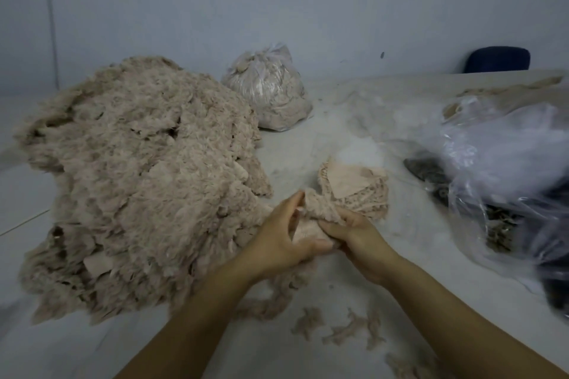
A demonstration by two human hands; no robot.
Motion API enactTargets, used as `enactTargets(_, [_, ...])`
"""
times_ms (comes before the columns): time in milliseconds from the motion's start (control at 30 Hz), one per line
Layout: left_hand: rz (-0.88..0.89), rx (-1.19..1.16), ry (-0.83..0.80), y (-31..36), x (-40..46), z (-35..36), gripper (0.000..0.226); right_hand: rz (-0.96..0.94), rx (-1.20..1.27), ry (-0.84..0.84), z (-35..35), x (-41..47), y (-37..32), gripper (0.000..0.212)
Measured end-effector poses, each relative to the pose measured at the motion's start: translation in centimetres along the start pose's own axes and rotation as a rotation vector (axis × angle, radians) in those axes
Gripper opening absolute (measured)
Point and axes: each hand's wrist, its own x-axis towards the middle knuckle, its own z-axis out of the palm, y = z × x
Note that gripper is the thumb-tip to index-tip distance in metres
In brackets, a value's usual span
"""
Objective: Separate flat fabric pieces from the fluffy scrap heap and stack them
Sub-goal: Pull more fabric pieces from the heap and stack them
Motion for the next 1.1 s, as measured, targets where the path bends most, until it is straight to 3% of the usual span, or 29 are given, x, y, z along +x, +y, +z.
enactTargets(133, [-0.122, -0.346, 0.162, 0.0, 1.0, 1.2, 0.012, -0.019, 0.012, 0.019, 0.7, -0.1, 0.1, 0.026])
enactTargets(200, [-0.221, -0.473, 0.29, -0.3, 1.3, 1.5, 0.019, 0.004, -0.093, 0.033, 1.1, -0.3, 0.4, 0.023])
enactTargets(333, [-0.425, -0.766, 0.432, -0.6, 2.0, 0.1, 0.032, 0.031, -0.306, 0.035, 0.3, -0.6, 1.4, 0.042])
enactTargets(433, [-0.417, -0.725, 0.44, -1.4, 2.4, -1.4, 0.034, 0.086, -0.42, 0.08, -0.4, -0.4, 1.8, 0.044])
enactTargets(533, [-0.421, -0.576, 0.294, -1.3, 2.6, -1.3, 0.021, 0.058, -0.564, 0.042, 0.4, 0.0, 1.6, 0.046])
enactTargets(600, [-0.38, -0.431, 0.167, -1.2, 3.0, -0.9, 0.019, 0.002, -0.465, 0.055, 1.3, 0.7, 1.4, 0.067])
enactTargets(633, [-0.359, -0.399, 0.11, -1.1, 3.2, -0.7, 0.018, -0.015, -0.383, 0.087, 1.6, 1.1, 1.5, 0.063])
enactTargets(733, [-0.329, -0.43, 0.111, -1.1, 3.6, -0.7, 0.01, -0.091, -0.196, 0.255, 1.4, 2.2, 1.5, 0.013])
enactTargets(800, [-0.341, -0.533, 0.205, -1.5, 4.0, -1.2, 0.012, -0.074, -0.154, 0.325, 0.7, 2.4, 1.6, 0.019])
enactTargets(867, [-0.402, -0.623, 0.15, -2.0, 4.3, -1.3, 0.023, -0.035, 0.005, 0.302, 0.5, 2.5, 1.5, 0.022])
enactTargets(967, [-0.503, -0.658, 0.046, -2.2, 4.3, 0.0, 0.021, 0.039, 0.285, 0.215, 0.3, 2.6, 1.3, 0.019])
enactTargets(1033, [-0.441, -0.642, 0.144, -2.1, 4.6, 0.7, 0.016, 0.091, 0.379, 0.178, 0.1, 2.7, 1.1, 0.019])
enactTargets(1100, [-0.297, -0.517, 0.198, -1.7, 4.9, 1.1, 0.016, 0.101, 0.291, 0.142, -0.1, 2.9, 1.0, 0.027])
